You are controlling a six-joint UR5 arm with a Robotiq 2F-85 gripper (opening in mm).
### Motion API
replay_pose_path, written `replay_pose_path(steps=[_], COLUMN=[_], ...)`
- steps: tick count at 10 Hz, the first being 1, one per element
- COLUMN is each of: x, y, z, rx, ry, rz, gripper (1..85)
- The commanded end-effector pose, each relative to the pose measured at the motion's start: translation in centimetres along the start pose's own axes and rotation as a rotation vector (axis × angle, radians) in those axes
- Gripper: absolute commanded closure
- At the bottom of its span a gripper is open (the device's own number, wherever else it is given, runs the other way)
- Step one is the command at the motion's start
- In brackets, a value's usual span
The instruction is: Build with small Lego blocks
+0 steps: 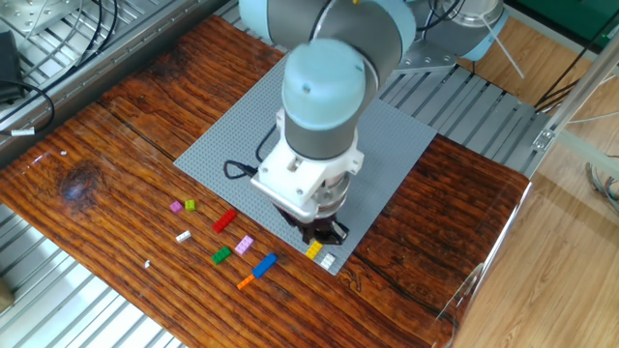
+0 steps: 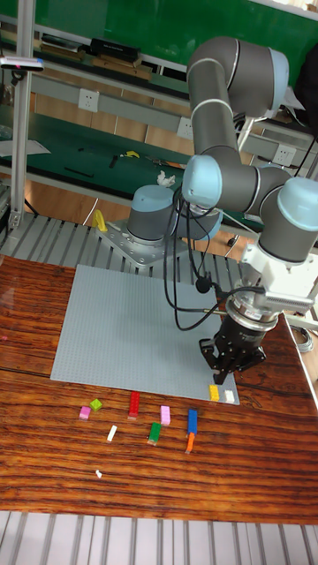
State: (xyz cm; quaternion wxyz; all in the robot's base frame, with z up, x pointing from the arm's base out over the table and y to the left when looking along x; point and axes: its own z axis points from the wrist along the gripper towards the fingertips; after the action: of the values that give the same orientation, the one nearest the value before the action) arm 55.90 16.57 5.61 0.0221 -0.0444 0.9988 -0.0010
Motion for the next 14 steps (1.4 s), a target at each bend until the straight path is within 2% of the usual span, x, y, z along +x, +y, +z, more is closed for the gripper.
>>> replay_pose_path(steps=[1, 2, 4, 5, 6, 7, 8, 9, 10, 11, 12, 13, 14], x=[-4.0, -5.4, -7.6, -8.5, -9.1, -9.1, -8.2, -8.2, -8.6, -9.8, -10.0, -9.5, -9.1], y=[-1.1, -1.8, -3.5, -3.6, -3.5, -3.1, -3.3, -3.3, -4.5, -5.5, -5.9, -6.0, -5.8], z=[-1.5, -1.7, -0.9, -0.4, -0.1, -0.2, -0.3, -0.4, -0.3, -0.3, -0.2, 0.1, 0.6], rx=[0.005, 0.012, 0.041, 0.031, 0.005, -0.027, -0.025, -0.027, 0.004, 0.035, 0.059, 0.056, 0.024], ry=[-0.105, -0.128, -0.141, -0.141, -0.134, -0.109, -0.062, -0.052, -0.056, -0.093, -0.102, -0.096, -0.101], rz=[-0.052, -0.072, -0.091, -0.102, -0.113, -0.11, -0.122, -0.113, -0.109, -0.099, -0.088, -0.06, -0.037], gripper=[83.3, 83.3, 83.0, 77.3, 72.0, 68.7, 63.3, 61.0, 61.7, 62.0, 63.3, 64.7, 63.3])
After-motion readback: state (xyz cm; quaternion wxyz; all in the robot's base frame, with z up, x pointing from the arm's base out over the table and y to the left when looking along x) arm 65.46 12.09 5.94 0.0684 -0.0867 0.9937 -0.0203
